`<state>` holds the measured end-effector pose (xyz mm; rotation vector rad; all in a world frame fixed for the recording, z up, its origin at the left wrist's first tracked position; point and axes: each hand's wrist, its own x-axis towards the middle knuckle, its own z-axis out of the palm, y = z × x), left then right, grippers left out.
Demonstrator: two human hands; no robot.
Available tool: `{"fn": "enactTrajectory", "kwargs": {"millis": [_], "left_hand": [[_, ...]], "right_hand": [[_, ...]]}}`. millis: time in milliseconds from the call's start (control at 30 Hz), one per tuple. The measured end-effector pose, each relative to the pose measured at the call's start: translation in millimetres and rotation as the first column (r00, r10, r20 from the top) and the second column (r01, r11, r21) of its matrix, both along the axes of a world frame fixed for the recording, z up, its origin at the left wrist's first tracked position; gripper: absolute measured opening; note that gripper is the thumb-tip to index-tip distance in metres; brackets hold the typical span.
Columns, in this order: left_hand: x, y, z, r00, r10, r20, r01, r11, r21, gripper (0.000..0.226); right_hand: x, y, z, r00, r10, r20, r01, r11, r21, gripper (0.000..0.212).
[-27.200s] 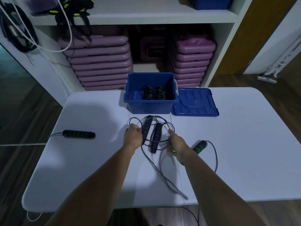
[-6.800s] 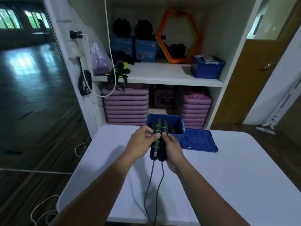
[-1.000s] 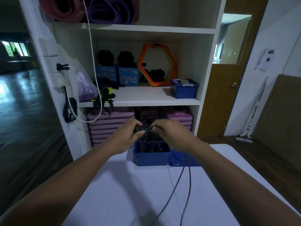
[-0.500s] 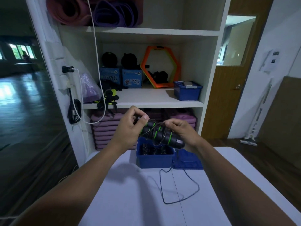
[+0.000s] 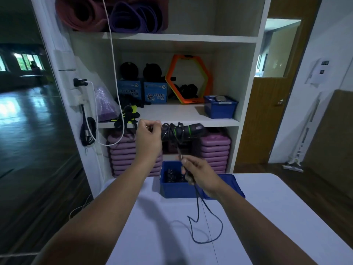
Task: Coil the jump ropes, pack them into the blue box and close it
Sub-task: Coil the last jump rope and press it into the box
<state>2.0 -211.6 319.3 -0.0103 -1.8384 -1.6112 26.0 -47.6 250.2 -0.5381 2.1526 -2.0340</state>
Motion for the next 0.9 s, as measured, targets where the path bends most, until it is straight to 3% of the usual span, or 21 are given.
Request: {"fn": "enactTrajectory", "kwargs": {"millis": [67,133,200,267,367,433,567,633,733,833,900], "left_hand": [[-6.8,-8.0,-4.4,0.992,0.126,-0.027,-0.129,0.969,-0.213,0.020],[-13.5,-19.9,-11.9,0.979,0.194,-0.061,-0.202,0.882,-0.427,0.023],[-16.9,-29.9,-26.6,0.978,0.205,-0.049,-0.190,0.755,-0.627,0.025],[-12.6,-32.8,-42.3,0.992,0.126,0.014,-0.076,0.682,-0.727,0.029],[2.8,-30.6,-55.4,0.989,-0.041,0.140,0.126,0.721,-0.681,0.028],[17.3,-25.8,-56.1,0.971,-0.188,0.150,0.240,0.788,-0.567,0.017],[48.5,-10.6,-37.0,0.884,-0.458,0.092,0.465,0.842,-0.273,0.007],[54.8,-8.2,-23.3,0.853,-0.522,0.012,0.521,0.851,-0.070,0.019],[48.2,-11.5,-7.7,0.885,-0.459,-0.079,0.464,0.885,0.047,0.016],[34.3,-15.1,-0.1,0.966,-0.242,-0.093,0.233,0.968,-0.093,0.015],[23.9,-17.8,-0.8,0.994,-0.080,-0.080,0.063,0.978,-0.199,0.018]], "right_hand": [[5.5,-0.7,-3.4,0.996,0.026,-0.091,0.001,0.958,0.286,0.027],[10.0,1.4,-3.8,0.973,0.091,-0.214,0.042,0.835,0.548,0.026],[14.2,4.4,3.8,0.937,0.144,-0.318,0.101,0.761,0.641,0.022],[16.9,6.7,23.3,0.878,0.176,-0.446,0.192,0.723,0.664,0.018],[7.6,12.4,52.1,0.799,0.121,-0.590,0.340,0.718,0.607,0.017],[-3.3,21.1,65.3,0.794,0.072,-0.604,0.352,0.756,0.552,0.017],[-17.3,32.8,68.8,0.918,0.075,-0.389,0.099,0.907,0.409,0.016],[-15.4,32.6,60.9,0.948,0.112,-0.298,-0.027,0.961,0.276,0.019],[-7.3,25.7,38.4,0.968,0.161,-0.192,-0.151,0.986,0.069,0.017],[6.3,8.7,17.3,0.998,0.052,-0.034,-0.053,0.998,-0.027,0.022],[12.2,-2.3,5.4,0.999,0.015,-0.036,-0.013,0.999,0.034,0.030]]}}
